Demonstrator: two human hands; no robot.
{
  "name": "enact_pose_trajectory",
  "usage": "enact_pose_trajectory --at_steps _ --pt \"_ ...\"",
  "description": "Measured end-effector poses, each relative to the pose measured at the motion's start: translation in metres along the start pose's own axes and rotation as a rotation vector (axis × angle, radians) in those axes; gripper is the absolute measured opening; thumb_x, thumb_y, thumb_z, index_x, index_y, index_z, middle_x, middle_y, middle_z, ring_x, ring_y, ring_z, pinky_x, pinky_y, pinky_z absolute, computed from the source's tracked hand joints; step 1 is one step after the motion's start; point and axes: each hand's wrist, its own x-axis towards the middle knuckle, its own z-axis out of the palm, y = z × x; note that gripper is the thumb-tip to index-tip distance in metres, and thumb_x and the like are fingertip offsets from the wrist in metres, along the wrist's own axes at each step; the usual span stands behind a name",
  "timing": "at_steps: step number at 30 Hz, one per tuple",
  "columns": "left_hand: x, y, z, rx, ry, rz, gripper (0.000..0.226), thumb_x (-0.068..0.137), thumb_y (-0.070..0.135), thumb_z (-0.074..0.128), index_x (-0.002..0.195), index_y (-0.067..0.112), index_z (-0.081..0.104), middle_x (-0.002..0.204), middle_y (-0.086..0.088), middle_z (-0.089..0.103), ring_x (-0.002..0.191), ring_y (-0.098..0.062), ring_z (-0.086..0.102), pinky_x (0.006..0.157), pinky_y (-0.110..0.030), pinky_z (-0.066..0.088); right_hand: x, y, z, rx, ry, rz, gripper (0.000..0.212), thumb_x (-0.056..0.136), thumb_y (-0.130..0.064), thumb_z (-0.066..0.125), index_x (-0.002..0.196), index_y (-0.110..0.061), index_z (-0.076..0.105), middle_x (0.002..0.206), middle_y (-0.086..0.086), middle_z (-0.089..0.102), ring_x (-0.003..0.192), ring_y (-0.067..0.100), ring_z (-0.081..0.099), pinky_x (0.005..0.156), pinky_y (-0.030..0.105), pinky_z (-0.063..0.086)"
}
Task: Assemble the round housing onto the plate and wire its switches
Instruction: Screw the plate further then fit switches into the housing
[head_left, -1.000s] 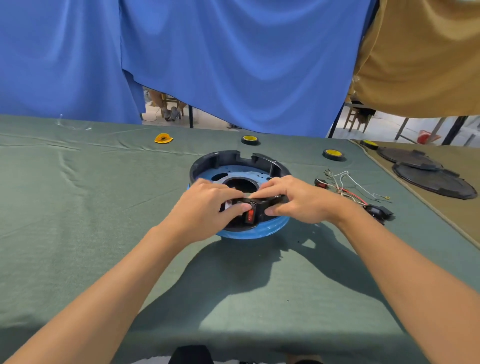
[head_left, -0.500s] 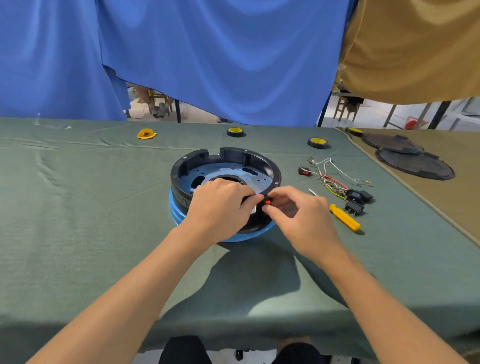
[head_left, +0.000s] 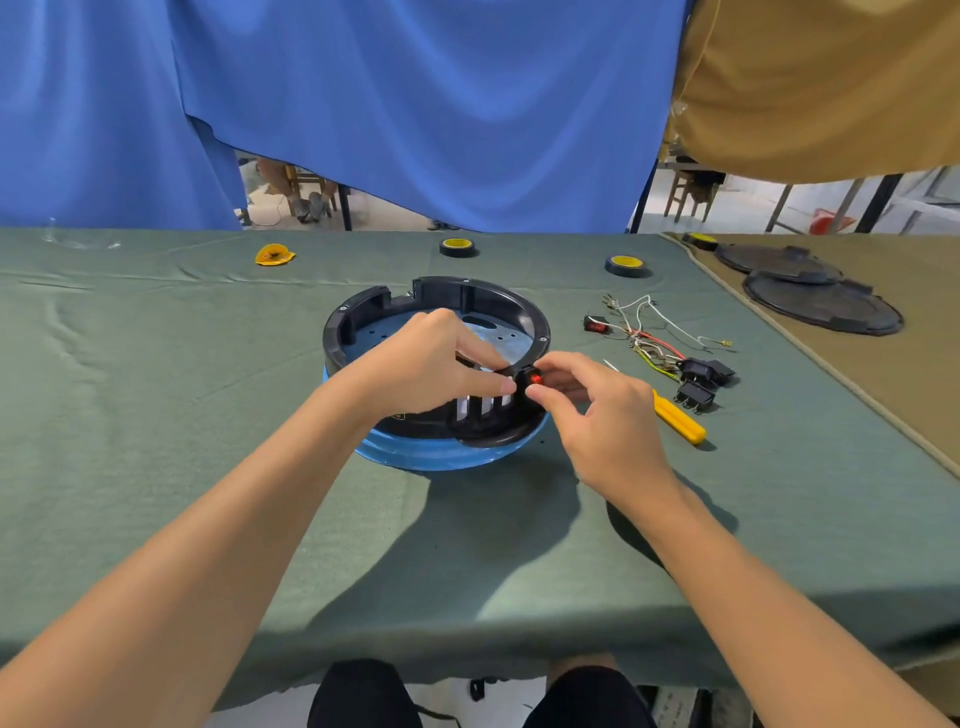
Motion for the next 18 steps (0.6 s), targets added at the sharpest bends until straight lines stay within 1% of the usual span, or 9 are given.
enact_pose_trajectory --at_steps 2,4,6,8,9,12,13,16,18 --pt "0.000 0.001 -0.002 -0.017 -0.011 0.008 0.008 0.084 0.035 0.077 0.089 0.030 0.080 0.099 -0.008 0.074 0.085 -0.020 0.062 0.093 -0.048 0.050 0.006 0.004 -0.002 0.067 -0.039 0.086 0.018 0.079 -0.010 0.077 0.097 -0.015 0.076 0.081 -0.009 0.073 0.075 -0.003 0.066 0.073 0.009 0.050" --pt "0.001 0.001 -0.001 -0.020 -0.015 0.014 0.003 0.084 0.034 0.076 0.083 0.035 0.078 0.093 -0.010 0.074 0.084 -0.031 0.061 0.086 -0.049 0.051 0.011 0.007 -0.003 0.152 -0.056 0.177 0.019 0.076 -0.011 0.080 0.095 -0.017 0.078 0.076 -0.014 0.072 0.071 -0.005 0.068 0.074 0.010 0.051" --pt "0.001 0.001 -0.001 -0.029 -0.019 0.001 0.004 0.084 0.034 0.076 0.086 0.035 0.079 0.090 -0.010 0.074 0.075 -0.022 0.059 0.077 -0.046 0.051 0.012 0.008 -0.003 0.209 -0.058 0.216 0.021 0.075 -0.011 0.082 0.094 -0.017 0.079 0.076 -0.013 0.073 0.071 -0.001 0.069 0.075 0.015 0.054" --pt "0.001 0.000 0.000 -0.015 0.009 -0.006 0.008 0.086 0.035 0.074 0.090 0.032 0.081 0.082 0.003 0.076 0.070 -0.006 0.061 0.072 -0.035 0.051 0.012 0.009 -0.003 0.193 -0.053 0.171 0.022 0.075 -0.011 0.082 0.096 -0.014 0.079 0.081 -0.007 0.075 0.073 0.000 0.070 0.076 0.016 0.054" --pt "0.002 0.001 0.001 0.002 0.041 -0.014 0.011 0.087 0.037 0.073 0.089 0.031 0.081 0.079 0.009 0.075 0.070 -0.004 0.063 0.069 -0.032 0.051 0.013 0.009 -0.004 0.176 -0.057 0.134 0.022 0.075 -0.011 0.082 0.097 -0.013 0.078 0.083 -0.004 0.075 0.074 0.002 0.070 0.076 0.016 0.054" --pt "0.005 0.009 0.010 0.204 0.149 -0.056 0.032 0.090 0.053 0.061 0.066 0.035 0.071 0.065 0.003 0.068 0.070 -0.015 0.060 0.061 -0.033 0.047 0.019 0.011 -0.011 0.174 -0.117 0.065 0.021 0.078 -0.010 0.079 0.098 -0.012 0.078 0.085 -0.004 0.073 0.075 0.004 0.067 0.071 0.017 0.052" --pt "0.007 0.011 0.014 0.290 0.178 -0.070 0.035 0.090 0.057 0.058 0.065 0.034 0.067 0.066 0.003 0.067 0.073 -0.019 0.060 0.061 -0.033 0.046 0.023 0.013 -0.014 0.192 -0.149 0.062 0.019 0.079 -0.008 0.078 0.098 -0.012 0.078 0.086 -0.005 0.072 0.076 0.004 0.066 0.071 0.017 0.051" --pt "0.010 0.017 0.022 0.340 0.226 -0.084 0.037 0.090 0.057 0.057 0.080 0.025 0.075 0.076 0.001 0.070 0.082 -0.024 0.063 0.065 -0.036 0.051 0.028 0.018 -0.020 0.229 -0.237 0.074 0.023 0.080 -0.005 0.076 0.099 -0.017 0.077 0.091 -0.005 0.072 0.083 0.007 0.067 0.073 0.019 0.053" --pt "0.010 0.019 0.023 0.281 0.248 -0.078 0.032 0.090 0.052 0.061 0.092 0.024 0.077 0.081 0.004 0.072 0.087 -0.022 0.065 0.072 -0.039 0.054 0.026 0.020 -0.019 0.241 -0.268 0.114 0.031 0.078 -0.008 0.079 0.098 -0.030 0.074 0.088 -0.010 0.071 0.084 0.005 0.067 0.071 0.018 0.051"
